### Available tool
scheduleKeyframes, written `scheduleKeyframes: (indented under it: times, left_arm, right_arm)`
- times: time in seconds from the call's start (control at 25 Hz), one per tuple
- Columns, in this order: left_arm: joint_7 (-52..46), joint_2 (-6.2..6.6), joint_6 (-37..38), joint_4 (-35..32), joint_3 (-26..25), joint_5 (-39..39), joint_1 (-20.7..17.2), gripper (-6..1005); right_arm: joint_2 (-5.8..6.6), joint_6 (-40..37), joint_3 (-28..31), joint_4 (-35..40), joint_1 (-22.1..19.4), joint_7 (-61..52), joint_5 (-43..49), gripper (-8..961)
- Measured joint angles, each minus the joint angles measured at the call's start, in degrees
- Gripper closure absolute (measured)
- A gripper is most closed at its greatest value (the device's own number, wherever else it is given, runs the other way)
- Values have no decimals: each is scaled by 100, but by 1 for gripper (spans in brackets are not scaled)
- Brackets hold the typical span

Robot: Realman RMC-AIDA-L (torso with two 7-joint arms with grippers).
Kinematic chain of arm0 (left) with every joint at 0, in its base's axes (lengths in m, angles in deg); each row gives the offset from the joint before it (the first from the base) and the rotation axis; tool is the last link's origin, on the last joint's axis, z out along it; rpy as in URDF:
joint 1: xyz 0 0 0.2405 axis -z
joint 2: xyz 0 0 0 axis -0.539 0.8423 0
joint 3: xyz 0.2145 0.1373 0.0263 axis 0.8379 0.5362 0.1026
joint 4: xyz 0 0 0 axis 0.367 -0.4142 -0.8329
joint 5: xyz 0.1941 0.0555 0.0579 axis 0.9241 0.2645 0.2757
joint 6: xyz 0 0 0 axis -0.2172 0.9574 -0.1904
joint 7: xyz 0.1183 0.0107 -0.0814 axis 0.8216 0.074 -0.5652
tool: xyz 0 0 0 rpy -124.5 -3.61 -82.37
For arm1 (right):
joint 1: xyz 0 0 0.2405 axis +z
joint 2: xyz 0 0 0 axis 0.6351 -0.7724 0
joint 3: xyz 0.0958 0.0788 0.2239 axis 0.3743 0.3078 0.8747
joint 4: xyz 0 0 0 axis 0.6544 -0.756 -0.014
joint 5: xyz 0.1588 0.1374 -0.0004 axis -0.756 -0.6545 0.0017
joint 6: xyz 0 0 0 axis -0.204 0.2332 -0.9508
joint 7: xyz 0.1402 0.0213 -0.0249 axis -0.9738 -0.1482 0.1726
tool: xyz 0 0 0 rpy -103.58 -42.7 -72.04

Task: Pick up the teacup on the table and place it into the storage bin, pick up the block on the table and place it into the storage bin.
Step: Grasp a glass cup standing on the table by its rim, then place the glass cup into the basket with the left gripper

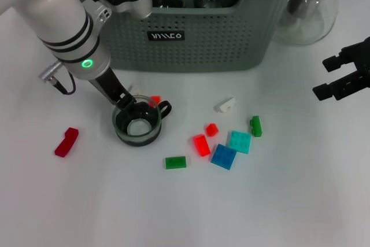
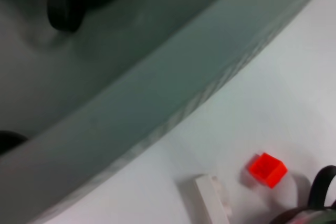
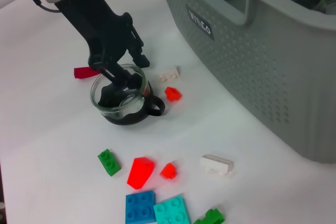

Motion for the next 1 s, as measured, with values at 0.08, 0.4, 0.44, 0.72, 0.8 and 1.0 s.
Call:
scheduleKeyframes:
  times: [0.08,0.4,0.44,0.72,0.8,1.0]
  left_arm:
    - [-1,2,-44,17,-2,0,-1,458]
    - [27,-8,-108,91,-9,0,-19,693]
    - [27,-9,-110,92,-8,0,-19,770]
    - [18,-3,-83,84,-55,0,-8,941]
    - [18,-1,-48,48,-66,0,-7,941]
    - [19,0,246,-311,-182,-5,-75,942]
  right_arm:
    - [-1,0,0,0,9,-1,0,9]
    - [-1,26,0,0,37,-7,0,9]
    - [-1,33,0,0,37,-7,0,9]
    - [-1,40,0,0,37,-4,0,9]
    - [-1,40,2,0,37,-3,0,9]
    - [-1,89,8,0,37,-1,17,8]
